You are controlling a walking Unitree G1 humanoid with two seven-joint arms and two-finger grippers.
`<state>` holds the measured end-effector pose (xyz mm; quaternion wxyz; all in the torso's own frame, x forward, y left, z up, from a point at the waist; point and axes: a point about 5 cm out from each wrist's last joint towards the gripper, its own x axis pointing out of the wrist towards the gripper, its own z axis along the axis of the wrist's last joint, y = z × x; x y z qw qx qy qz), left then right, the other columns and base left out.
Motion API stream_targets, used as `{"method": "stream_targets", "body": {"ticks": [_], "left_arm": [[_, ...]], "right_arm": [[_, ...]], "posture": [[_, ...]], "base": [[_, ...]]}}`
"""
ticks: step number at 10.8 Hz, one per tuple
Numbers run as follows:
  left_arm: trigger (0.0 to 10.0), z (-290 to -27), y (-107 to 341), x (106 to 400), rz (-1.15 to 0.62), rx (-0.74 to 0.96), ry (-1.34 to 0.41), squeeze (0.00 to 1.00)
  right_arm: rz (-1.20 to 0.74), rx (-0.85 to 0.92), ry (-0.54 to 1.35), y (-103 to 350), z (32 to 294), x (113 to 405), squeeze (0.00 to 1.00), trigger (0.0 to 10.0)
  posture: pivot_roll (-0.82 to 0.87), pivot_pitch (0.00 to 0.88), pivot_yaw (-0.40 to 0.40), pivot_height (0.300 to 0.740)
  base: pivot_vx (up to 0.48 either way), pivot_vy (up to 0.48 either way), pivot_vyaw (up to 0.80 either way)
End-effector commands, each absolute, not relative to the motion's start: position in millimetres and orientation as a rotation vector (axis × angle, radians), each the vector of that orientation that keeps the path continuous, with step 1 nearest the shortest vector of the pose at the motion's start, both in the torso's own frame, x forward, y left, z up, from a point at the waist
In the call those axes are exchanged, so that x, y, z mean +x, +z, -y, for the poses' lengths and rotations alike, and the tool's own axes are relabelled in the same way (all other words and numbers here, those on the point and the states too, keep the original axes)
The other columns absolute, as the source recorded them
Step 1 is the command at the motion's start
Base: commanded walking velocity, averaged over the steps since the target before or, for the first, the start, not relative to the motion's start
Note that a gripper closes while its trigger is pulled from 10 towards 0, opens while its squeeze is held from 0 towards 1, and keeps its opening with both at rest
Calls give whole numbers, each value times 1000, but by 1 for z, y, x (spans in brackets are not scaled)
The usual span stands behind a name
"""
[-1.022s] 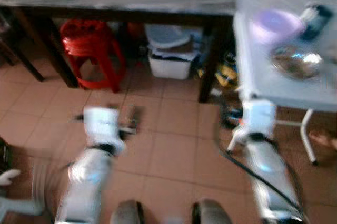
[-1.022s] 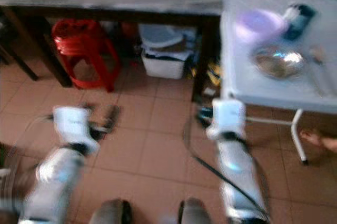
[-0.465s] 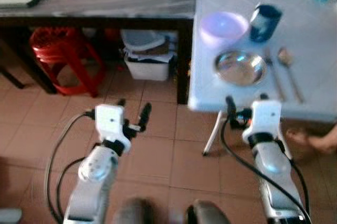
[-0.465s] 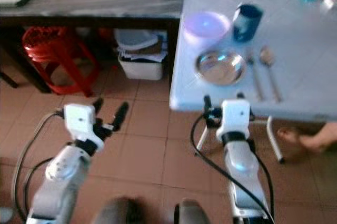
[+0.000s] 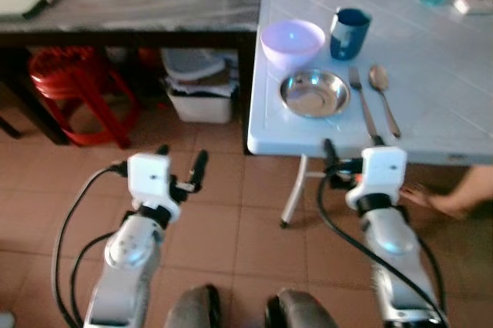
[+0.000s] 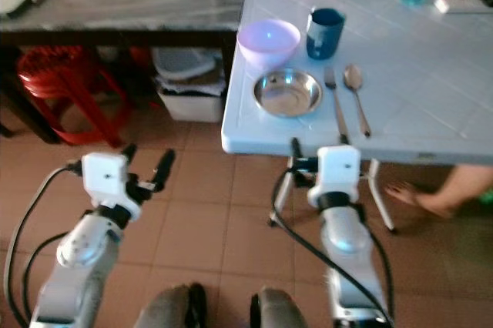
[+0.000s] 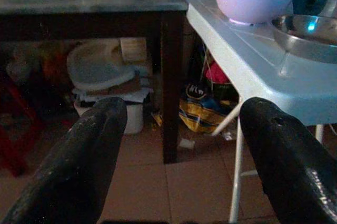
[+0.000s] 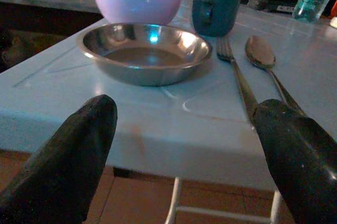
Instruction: Setting the table
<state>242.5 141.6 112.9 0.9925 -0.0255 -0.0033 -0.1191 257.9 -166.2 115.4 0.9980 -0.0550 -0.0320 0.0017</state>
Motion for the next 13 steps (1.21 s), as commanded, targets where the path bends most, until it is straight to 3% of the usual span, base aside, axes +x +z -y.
{"method": "stream_targets", "body": {"ticks": [1,2,4,8,13], "left_arm": [[10000,-143,113,240,1,-57,-252,0],[10000,-142,114,240,3,-59,-254,0],[10000,-141,115,239,6,-63,-262,0],[10000,-141,114,239,5,-62,-259,0],[10000,-142,119,240,26,-83,-252,0]], "right_arm": [[80,-109,4,120,166,257,1000,10000],[81,-114,1,120,166,256,1000,10000],[79,-125,-3,120,167,257,0,10000],[79,-128,-4,121,167,256,0,10000],[89,-131,-4,125,166,257,0,10000]], "posture": [[-49,153,37,740],[-50,154,37,740],[-49,155,37,740],[-52,157,36,740],[-54,160,36,740]], "base": [[0,0,0],[0,0,0],[251,-279,0],[261,-384,0],[0,0,0]]}}
